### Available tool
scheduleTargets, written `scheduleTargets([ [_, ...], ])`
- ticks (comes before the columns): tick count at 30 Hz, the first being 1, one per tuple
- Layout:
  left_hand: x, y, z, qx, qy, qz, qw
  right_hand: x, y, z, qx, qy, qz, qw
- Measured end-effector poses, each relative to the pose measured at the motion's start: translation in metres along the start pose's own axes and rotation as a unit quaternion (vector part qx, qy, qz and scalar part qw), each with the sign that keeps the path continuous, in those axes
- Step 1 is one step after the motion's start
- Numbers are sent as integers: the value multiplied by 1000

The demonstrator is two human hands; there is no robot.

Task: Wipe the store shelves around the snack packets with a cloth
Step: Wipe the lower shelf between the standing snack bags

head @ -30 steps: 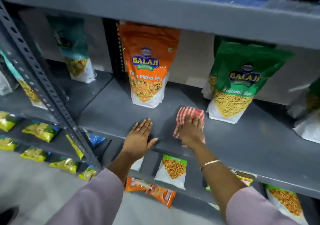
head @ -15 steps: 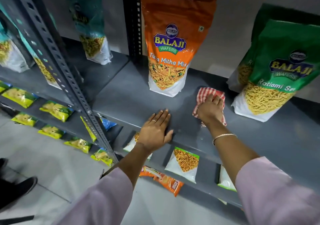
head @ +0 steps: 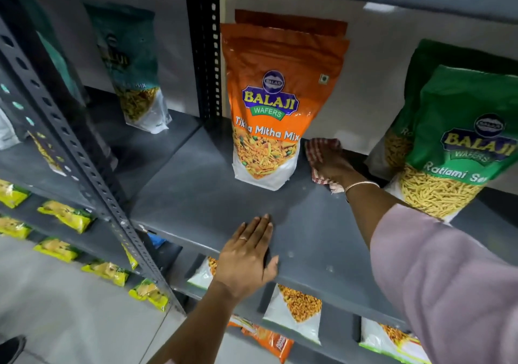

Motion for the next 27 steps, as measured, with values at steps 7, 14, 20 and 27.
scheduleTargets([
  [7, 0, 2, 6, 14, -27, 20, 999, 69, 4, -21, 82, 27, 147, 985],
  [14, 0, 4, 5, 2, -87, 48, 995, 190, 36, -62, 1, -152, 214, 965],
  [20, 1, 2, 3, 3, -91, 53, 994, 222, 41, -4, -267, -176, 168, 933],
  [27, 2, 2, 2, -9, -84, 40, 996, 193, 39, -43, 100, 62, 14, 993],
])
Point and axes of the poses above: each hand's wrist, its own x-axis away from the middle knuckle, its own z-axis out of the back of the hand, y = z × x, the point moved 8 cm from there along -x, towards the middle knuckle, and after that the axes turned 9 degrees about x, right-handed, at the moved point
